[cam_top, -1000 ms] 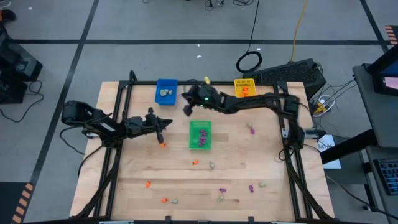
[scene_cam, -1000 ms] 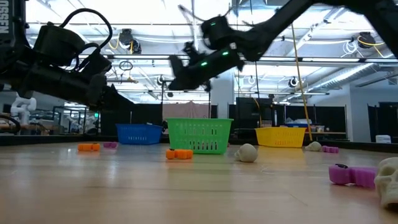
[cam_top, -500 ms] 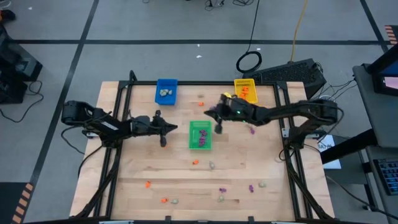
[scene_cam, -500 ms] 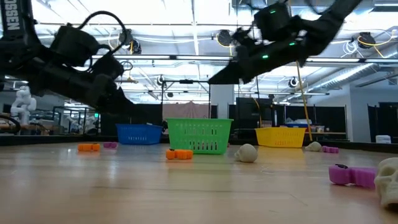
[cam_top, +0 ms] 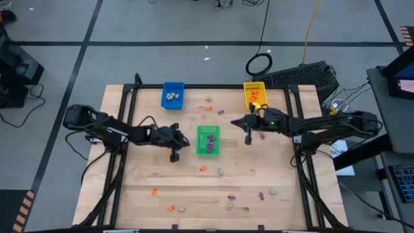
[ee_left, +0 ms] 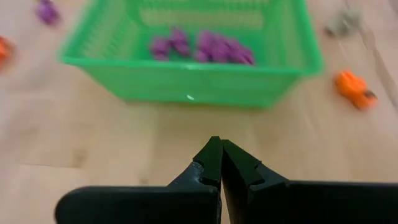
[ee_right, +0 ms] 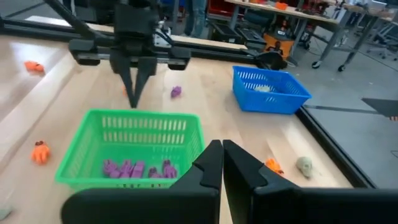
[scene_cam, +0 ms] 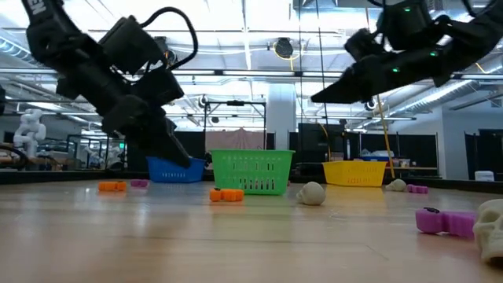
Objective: Sort Halloween decoration
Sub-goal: Put the orange skeleton toy into the yellow bin
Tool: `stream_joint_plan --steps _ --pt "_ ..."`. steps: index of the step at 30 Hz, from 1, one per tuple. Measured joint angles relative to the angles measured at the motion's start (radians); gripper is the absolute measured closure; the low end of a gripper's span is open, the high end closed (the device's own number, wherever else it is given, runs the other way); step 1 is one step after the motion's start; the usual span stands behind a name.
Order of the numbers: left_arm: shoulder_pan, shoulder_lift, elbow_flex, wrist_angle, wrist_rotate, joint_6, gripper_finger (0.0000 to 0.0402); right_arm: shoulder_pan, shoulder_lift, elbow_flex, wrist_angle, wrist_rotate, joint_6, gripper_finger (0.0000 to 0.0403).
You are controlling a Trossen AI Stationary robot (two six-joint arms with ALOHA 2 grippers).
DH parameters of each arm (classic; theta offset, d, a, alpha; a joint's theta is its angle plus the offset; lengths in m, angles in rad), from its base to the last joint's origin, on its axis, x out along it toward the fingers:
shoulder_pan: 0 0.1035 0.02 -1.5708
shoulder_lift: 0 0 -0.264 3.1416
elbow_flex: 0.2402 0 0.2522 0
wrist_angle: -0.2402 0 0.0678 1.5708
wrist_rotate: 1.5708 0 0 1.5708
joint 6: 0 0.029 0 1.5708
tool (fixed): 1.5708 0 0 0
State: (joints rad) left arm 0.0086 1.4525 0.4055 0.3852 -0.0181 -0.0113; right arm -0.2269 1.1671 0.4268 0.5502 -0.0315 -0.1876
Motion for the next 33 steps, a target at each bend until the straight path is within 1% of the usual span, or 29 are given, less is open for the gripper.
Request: stream_joint_plan --steps 3,7,10,13,17,21,26,29,33 --pt "-0.054 0.0 0.06 -0.144 0.0 -0.001 0.0393 0.0 -0.054 -0.044 0.016 0.001 0.011 0.0403" --pt "-0.131 0.0 0.124 -0.292 0.0 -0.009 0.0393 0.0 -0.107 -0.083 0.037 0.003 0.018 0.0403" --pt "-0.187 0.0 0.166 -0.4 -0.002 -0.034 0.0393 0.0 -0.125 -0.091 0.039 0.003 0.018 0.0403" --pt "-0.231 0.0 0.225 -0.532 -0.038 -0.085 0.0391 0.0 -0.128 -0.093 0.037 0.003 0.017 0.0403" --pt "-0.265 0.0 0.322 -0.79 -0.102 -0.135 0.0368 0.0 -0.128 -0.093 0.037 0.003 0.016 0.0403" --pt "-0.256 0.0 0.367 -0.978 -0.115 -0.189 0.0327 0.0 -0.128 -0.093 0.036 0.003 0.015 0.0403" --pt "-0.209 0.0 0.365 -1.11 -0.115 -0.242 0.0275 0.0 -0.128 -0.093 0.035 0.003 0.015 0.0403" --pt "-0.18 0.0 0.344 -1.106 -0.117 -0.244 0.0255 0.0 -0.127 -0.093 0.036 0.004 0.015 0.0403" --pt "-0.141 0.0 0.299 -1.053 -0.117 -0.235 0.0251 0.0 -0.127 -0.093 0.036 0.003 0.015 0.0403"
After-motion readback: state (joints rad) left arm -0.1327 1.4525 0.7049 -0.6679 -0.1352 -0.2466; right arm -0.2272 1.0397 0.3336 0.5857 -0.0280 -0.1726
